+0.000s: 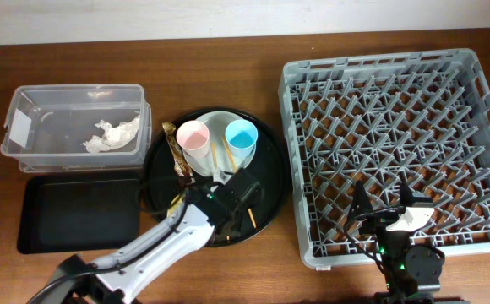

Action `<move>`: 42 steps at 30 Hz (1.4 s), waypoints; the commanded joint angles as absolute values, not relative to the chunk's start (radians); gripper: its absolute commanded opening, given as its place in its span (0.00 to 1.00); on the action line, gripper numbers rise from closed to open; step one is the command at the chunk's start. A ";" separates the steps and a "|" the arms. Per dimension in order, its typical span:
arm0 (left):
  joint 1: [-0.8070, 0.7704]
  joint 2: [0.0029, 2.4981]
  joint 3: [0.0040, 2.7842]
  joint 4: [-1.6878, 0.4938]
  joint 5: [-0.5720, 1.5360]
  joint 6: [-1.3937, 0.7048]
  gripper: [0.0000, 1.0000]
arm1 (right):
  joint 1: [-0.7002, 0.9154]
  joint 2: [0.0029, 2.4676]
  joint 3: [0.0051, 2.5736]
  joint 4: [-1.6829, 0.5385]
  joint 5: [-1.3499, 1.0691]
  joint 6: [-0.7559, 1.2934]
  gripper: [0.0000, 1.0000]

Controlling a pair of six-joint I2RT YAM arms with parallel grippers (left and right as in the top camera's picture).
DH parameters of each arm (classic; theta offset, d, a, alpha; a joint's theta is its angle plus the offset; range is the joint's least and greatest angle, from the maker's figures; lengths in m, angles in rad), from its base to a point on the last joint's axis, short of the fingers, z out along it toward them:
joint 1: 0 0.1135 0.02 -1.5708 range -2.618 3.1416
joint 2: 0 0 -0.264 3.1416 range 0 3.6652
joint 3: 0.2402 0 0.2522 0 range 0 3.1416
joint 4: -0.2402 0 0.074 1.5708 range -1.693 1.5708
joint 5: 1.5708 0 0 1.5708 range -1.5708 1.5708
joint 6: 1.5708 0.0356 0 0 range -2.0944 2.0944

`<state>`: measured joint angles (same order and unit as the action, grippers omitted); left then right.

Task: Sort waste into correct bins and load items into the dishwasher rack
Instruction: 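Grasp the rim of the yellow bowl with the left gripper, then lift the yellow bowl and tip its scraps onto the black rectangular tray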

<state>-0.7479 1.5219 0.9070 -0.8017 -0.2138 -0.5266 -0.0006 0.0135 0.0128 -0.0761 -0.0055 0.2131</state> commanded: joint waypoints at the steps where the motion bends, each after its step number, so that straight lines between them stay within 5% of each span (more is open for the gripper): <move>1: -0.691 1.446 1.041 -0.912 -0.208 -0.480 0.01 | -0.009 0.004 0.006 -0.079 -0.004 0.217 0.98; 8: -0.453 1.365 1.170 -1.026 -0.011 -0.334 0.01 | -0.009 0.004 0.006 -0.079 -0.004 0.217 0.98; 16: 0.088 1.325 1.162 -1.042 0.385 -0.109 0.00 | -0.009 0.004 0.006 -0.079 -0.004 0.217 0.98; 26: 0.578 1.325 1.106 -1.005 0.739 0.007 0.00 | -0.009 0.004 0.006 -0.079 -0.004 0.217 0.98; 36: 0.893 1.343 0.811 -0.646 1.334 0.041 0.01 | -0.009 0.004 0.006 -0.079 -0.004 0.217 0.98; 42: 0.962 1.444 0.797 -0.583 1.395 0.039 0.01 | -0.009 0.004 0.006 -0.079 -0.004 0.217 0.98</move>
